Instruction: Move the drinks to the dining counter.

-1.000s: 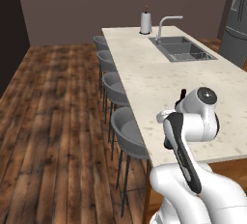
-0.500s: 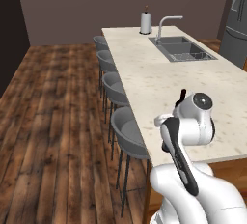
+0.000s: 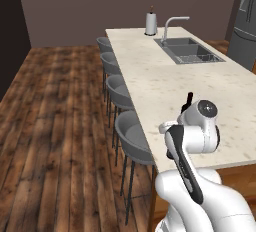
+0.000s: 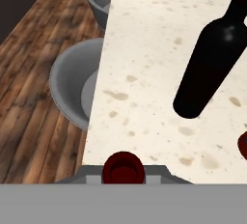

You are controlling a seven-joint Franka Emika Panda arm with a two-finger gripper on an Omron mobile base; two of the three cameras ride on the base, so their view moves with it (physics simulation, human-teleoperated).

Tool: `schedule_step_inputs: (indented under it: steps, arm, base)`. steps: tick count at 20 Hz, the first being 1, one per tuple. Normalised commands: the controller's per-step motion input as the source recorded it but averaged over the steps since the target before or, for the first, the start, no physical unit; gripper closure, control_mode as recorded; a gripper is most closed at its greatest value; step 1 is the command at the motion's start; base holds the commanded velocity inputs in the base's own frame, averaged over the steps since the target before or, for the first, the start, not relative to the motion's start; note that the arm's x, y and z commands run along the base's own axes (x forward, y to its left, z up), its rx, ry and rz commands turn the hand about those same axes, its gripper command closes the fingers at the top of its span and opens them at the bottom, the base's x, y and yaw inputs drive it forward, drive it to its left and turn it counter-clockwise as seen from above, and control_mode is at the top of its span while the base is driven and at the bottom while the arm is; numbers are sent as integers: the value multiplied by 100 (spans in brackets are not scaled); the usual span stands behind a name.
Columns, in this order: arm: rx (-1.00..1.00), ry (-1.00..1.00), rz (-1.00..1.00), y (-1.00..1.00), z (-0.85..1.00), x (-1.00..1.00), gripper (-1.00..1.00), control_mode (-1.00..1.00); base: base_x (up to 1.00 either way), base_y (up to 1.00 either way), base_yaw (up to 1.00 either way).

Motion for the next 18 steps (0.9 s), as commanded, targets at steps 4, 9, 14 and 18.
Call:
schedule_step_inputs:
  steps: [4,9,14,18]
  arm:
    - [0,0,0,0,-1,8,100,-100]
    - [0,-1,0,0,0,16,100,-100]
    - [0,-1,0,0,0,26,100,-100]
    - [0,0,0,0,0,26,100,-100]
  base:
    - [0,0,0]
    - [0,0,0]
    - [0,0,0]
    - [0,0,0]
